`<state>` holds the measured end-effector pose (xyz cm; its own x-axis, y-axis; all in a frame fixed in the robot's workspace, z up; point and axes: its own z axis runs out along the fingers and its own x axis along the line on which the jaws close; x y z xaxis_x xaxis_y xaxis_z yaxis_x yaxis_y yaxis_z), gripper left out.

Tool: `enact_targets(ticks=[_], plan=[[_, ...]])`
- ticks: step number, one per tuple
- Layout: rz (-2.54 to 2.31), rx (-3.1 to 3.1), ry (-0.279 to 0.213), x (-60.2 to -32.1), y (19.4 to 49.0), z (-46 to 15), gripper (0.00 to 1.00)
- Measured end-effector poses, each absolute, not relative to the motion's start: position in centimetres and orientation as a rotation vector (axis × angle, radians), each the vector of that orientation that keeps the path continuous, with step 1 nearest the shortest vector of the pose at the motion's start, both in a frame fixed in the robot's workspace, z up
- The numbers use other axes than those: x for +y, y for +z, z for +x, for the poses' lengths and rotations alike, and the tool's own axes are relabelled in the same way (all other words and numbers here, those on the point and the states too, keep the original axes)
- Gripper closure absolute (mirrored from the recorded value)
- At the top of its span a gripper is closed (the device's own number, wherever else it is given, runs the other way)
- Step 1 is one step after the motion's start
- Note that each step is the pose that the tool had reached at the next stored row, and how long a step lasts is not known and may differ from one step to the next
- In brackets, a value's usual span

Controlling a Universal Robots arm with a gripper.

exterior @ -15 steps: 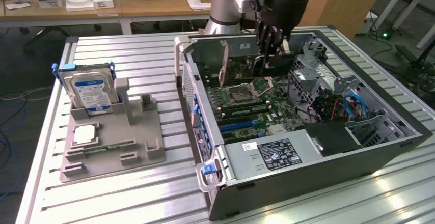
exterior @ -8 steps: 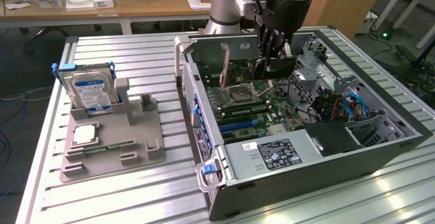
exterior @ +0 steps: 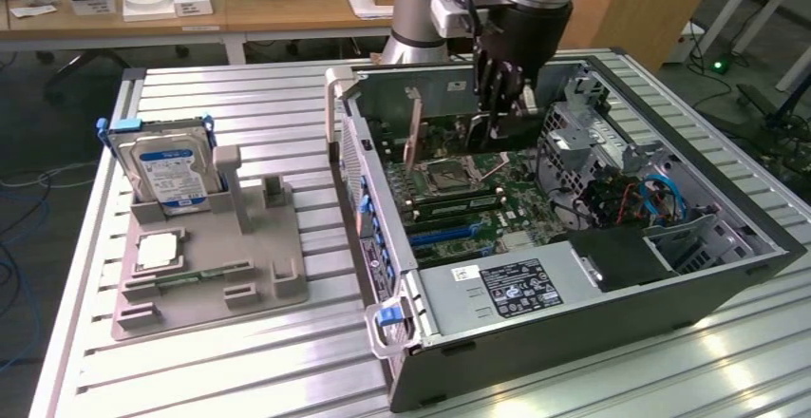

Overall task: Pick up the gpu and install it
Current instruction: 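Insert the gpu into the slot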

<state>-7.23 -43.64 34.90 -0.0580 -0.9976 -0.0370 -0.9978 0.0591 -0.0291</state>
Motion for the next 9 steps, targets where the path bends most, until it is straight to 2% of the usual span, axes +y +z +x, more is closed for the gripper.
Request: enact_targets(ticks=[9], plan=[[-2.125,2.250,0.007,-43.95,34.00,-7.68,0.72]])
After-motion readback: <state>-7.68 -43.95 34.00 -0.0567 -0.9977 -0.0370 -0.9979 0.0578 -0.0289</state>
